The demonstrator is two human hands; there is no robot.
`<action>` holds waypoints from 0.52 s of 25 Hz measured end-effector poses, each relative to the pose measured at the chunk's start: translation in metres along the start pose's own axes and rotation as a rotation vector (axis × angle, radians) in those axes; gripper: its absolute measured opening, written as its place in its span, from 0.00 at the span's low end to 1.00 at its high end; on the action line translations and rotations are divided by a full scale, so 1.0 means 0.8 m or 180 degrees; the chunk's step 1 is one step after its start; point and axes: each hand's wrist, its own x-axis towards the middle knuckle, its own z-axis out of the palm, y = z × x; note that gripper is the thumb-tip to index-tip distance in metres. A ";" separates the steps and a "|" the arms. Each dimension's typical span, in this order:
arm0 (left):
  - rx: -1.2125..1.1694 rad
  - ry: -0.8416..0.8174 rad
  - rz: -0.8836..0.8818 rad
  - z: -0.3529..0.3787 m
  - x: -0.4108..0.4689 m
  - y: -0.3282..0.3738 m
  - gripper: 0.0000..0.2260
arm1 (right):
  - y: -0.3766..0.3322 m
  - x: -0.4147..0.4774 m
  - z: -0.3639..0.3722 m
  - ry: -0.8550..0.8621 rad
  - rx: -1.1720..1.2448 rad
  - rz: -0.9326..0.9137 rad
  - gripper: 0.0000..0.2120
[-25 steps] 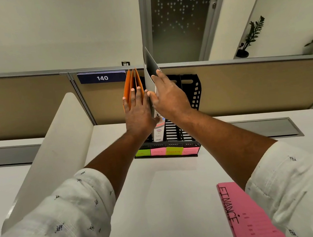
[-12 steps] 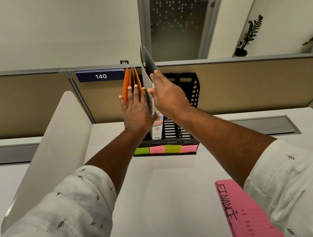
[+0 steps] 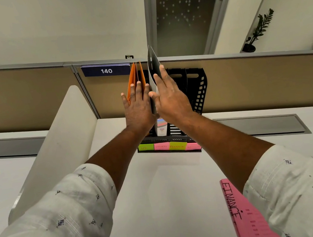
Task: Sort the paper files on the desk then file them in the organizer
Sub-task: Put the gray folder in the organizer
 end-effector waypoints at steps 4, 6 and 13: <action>0.0168 -0.0019 0.0041 0.002 0.001 -0.009 0.43 | 0.029 -0.025 0.030 -0.1365 0.0173 0.0261 0.34; 0.0234 -0.0046 0.0053 0.001 0.000 -0.012 0.46 | 0.036 -0.030 0.031 -0.1326 0.0221 0.0218 0.35; 0.0223 0.0055 0.0173 -0.011 -0.022 -0.004 0.47 | 0.036 -0.063 0.020 -0.0923 0.0119 0.0006 0.37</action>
